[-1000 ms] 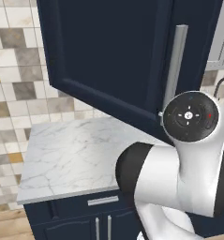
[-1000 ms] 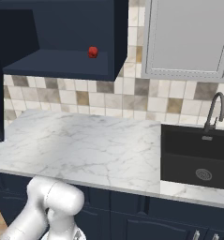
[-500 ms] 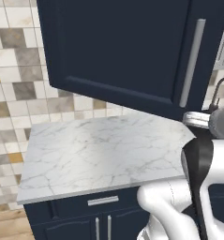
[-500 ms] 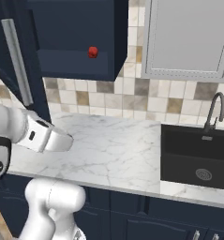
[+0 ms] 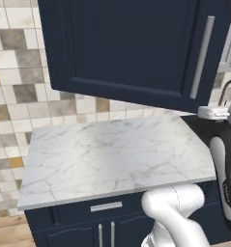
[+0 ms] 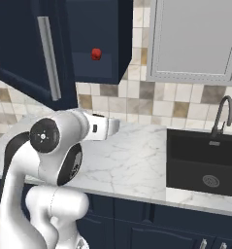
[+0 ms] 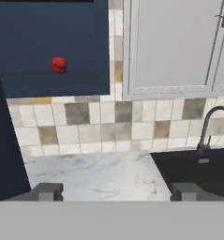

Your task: Pick the bell pepper from the counter and place it in the cabinet. Then close the cabinet.

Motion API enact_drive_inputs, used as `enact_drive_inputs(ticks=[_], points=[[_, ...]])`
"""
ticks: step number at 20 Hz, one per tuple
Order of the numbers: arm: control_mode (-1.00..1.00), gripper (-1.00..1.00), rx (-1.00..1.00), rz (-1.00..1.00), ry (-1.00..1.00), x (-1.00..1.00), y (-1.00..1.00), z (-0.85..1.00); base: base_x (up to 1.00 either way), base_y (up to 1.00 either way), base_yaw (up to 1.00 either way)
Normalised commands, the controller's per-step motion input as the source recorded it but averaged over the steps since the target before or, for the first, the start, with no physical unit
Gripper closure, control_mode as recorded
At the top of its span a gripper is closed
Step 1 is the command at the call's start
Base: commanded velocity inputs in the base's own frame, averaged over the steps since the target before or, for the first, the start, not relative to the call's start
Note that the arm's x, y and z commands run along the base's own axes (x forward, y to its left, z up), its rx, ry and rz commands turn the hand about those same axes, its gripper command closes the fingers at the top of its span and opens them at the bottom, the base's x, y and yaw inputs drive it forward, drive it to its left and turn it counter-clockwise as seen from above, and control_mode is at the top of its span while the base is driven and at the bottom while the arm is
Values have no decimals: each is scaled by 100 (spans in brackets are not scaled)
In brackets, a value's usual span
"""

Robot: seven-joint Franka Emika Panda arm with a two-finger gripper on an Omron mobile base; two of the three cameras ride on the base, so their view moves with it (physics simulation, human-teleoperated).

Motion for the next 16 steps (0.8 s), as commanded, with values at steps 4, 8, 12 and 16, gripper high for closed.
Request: enact_drive_inputs(ticks=[4, 8, 12, 16], points=[[-100, -100, -16, 27, -51, 100, -31, -10, 0, 0, 0], [-100, -100, -17, 11, -41, 100, -6, -5, 0, 0, 0], [-100, -100, -9, 0, 4, 100, 0, 1, 0, 0, 0], [-100, -100, -8, -6, 23, 100, 10, 4, 0, 0, 0]])
